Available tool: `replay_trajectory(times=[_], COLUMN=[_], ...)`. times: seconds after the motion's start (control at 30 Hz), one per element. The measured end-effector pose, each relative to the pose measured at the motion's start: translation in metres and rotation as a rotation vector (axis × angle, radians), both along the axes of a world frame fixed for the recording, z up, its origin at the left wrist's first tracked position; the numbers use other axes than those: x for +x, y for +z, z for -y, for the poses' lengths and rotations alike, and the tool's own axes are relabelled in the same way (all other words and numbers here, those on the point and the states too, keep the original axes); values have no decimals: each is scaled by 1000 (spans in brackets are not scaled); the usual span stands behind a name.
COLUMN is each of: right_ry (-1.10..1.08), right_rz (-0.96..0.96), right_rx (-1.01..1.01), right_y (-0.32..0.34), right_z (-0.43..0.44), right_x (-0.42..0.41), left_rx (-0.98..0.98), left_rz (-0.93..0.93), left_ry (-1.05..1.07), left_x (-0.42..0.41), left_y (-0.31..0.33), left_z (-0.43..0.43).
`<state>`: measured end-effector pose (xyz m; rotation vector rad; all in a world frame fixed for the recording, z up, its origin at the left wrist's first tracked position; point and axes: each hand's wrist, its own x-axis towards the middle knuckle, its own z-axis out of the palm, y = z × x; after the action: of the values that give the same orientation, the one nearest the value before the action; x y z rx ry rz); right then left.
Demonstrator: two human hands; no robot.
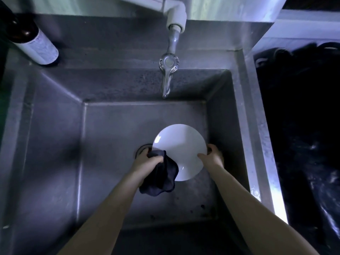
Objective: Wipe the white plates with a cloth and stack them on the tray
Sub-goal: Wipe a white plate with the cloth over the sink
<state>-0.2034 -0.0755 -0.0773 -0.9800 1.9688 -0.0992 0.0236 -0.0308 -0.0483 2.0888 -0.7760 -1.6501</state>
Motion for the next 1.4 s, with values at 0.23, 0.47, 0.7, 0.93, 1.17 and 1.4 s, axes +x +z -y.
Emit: replay_trajectory(times=[0.23,0.47,0.7,0.93,1.17,1.4], right_ry=[-129,-185,-317,-296,215,343], right_rz=[114,341,641,669,371,300], right_rx=[-11,-68,-138,-145,-450,-642], right_y=[-2,13,60,125,185,228], right_z=[-2,-10,-24,-35,-49,-82], right_x=[-4,-8,-1,35,91,110], left_rx=[163,174,169,97,-55,-414], left_rz=[-10,-23,-177,-111,26,-4], left_ry=[98,191,230,332,480,635], left_x=[1,10,35,66,114,85], left_y=[-5,4,48,131,174,217], left_z=[1,-11,-39,-88,-138,-117])
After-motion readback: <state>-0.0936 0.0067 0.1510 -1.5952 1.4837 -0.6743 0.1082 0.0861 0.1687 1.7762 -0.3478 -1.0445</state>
